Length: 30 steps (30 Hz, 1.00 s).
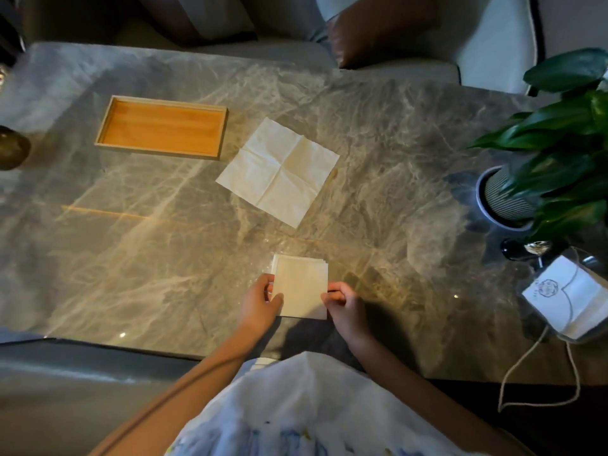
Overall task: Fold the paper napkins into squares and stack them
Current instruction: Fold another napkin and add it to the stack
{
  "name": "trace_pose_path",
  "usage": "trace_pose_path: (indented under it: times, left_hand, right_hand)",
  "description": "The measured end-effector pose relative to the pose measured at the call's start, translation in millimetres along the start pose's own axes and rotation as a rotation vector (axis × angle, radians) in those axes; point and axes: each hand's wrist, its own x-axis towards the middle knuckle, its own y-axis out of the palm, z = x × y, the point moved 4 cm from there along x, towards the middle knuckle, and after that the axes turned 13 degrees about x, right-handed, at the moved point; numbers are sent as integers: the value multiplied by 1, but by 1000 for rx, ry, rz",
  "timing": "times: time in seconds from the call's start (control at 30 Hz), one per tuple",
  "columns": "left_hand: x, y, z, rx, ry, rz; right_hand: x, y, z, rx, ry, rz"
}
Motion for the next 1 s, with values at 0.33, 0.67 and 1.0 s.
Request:
trace_pose_path:
  times: [0.33, 0.67, 1.0]
  left_hand:
    - [24, -11, 18, 115, 43, 91]
    - [26, -17, 21, 139, 135, 100]
    - [19, -12, 9, 880, 654, 61]
  right_hand:
    - [0, 15, 0, -72, -60, -104]
    - [-4, 20, -5, -134, -90, -186]
    - [-16, 53, 14, -890, -428, 43]
